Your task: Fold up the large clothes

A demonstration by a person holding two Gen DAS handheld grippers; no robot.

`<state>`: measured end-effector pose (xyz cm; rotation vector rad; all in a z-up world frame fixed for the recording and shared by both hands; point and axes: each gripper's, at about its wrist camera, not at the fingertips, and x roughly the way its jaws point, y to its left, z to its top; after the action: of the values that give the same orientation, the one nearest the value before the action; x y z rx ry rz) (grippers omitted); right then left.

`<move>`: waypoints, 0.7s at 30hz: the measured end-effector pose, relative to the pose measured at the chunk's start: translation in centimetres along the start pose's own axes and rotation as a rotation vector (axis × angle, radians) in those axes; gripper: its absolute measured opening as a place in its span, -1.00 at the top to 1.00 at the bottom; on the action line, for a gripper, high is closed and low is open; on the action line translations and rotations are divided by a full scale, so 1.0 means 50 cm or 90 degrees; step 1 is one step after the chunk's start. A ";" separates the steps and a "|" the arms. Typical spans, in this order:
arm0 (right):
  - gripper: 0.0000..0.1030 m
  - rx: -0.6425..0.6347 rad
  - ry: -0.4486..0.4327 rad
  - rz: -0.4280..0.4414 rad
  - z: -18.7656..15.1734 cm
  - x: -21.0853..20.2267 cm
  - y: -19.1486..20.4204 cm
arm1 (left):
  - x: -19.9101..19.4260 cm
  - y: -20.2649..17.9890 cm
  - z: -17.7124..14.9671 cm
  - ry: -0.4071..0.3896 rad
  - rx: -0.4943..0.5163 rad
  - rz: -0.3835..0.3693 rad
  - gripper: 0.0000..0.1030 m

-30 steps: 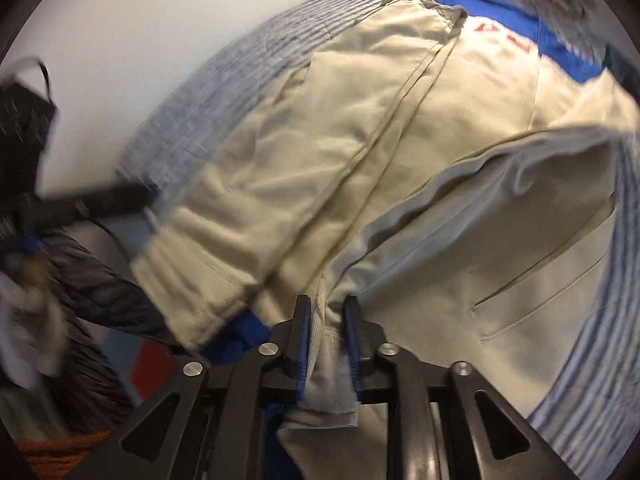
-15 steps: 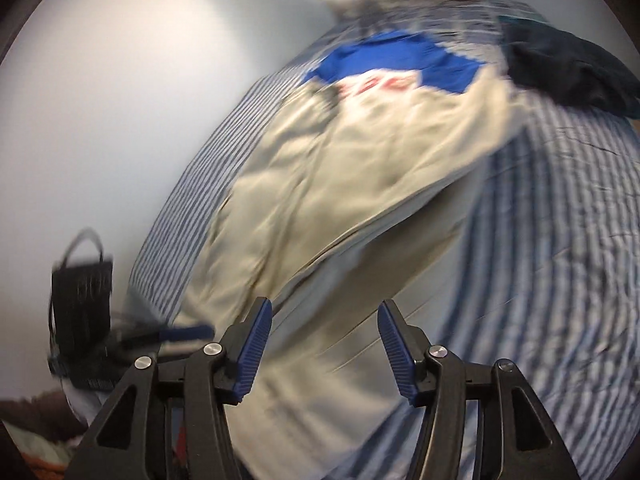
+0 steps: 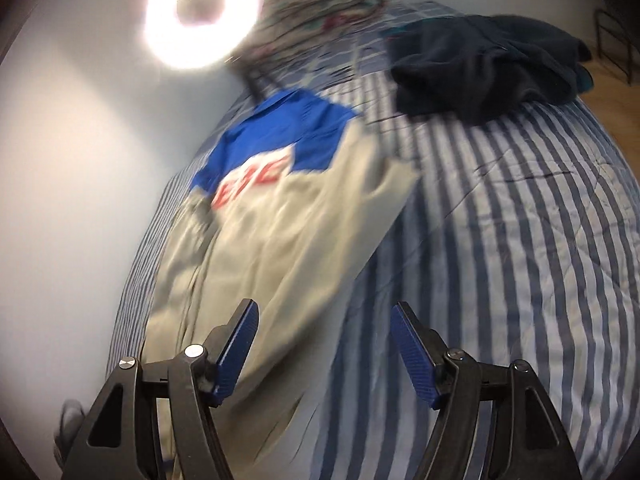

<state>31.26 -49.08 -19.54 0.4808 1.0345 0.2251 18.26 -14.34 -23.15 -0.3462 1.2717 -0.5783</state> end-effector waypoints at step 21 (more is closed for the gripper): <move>0.82 0.086 -0.030 0.047 0.183 0.115 0.019 | 0.006 -0.032 -0.007 0.013 0.071 -0.026 0.81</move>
<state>42.08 -48.47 -19.64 0.6452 0.9909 0.2091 17.65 -15.79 -22.60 -0.2743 1.2484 -0.6856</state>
